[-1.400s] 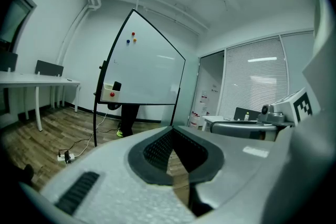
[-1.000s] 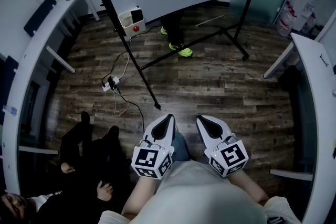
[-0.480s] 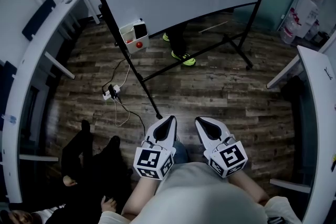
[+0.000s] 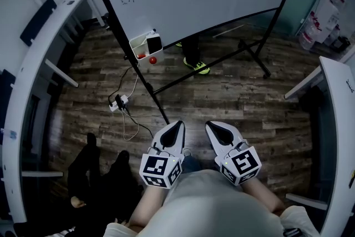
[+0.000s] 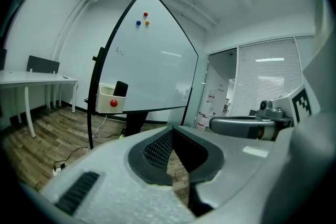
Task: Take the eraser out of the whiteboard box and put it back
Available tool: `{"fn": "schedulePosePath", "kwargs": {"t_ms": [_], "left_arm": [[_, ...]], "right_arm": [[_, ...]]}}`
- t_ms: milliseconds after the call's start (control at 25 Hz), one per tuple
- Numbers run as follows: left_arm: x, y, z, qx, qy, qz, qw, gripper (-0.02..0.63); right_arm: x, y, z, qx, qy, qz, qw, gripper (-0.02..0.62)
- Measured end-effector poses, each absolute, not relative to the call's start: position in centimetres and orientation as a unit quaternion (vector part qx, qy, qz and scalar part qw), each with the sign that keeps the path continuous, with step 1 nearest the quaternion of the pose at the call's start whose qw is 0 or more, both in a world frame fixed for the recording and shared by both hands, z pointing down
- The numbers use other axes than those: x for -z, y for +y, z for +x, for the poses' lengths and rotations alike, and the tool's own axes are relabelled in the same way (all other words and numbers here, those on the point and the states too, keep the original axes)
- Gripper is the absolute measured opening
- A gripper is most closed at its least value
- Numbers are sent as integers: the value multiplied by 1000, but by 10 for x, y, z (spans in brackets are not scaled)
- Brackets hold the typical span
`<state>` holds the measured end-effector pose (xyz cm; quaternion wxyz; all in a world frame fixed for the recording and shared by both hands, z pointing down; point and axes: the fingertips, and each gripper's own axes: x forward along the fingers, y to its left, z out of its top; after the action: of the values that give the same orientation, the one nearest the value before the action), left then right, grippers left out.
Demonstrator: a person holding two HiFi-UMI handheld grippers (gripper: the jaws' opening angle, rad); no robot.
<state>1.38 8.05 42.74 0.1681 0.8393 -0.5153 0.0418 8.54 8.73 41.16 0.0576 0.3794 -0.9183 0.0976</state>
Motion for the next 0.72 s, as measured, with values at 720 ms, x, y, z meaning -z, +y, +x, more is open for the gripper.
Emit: {"fn": "schedulePosePath", "kwargs": {"t_ms": [720], "left_arm": [[-427, -18, -62, -39, -524, 835, 165, 5]], "right_arm": [[-401, -23, 13, -82, -922, 377, 44, 6]]}}
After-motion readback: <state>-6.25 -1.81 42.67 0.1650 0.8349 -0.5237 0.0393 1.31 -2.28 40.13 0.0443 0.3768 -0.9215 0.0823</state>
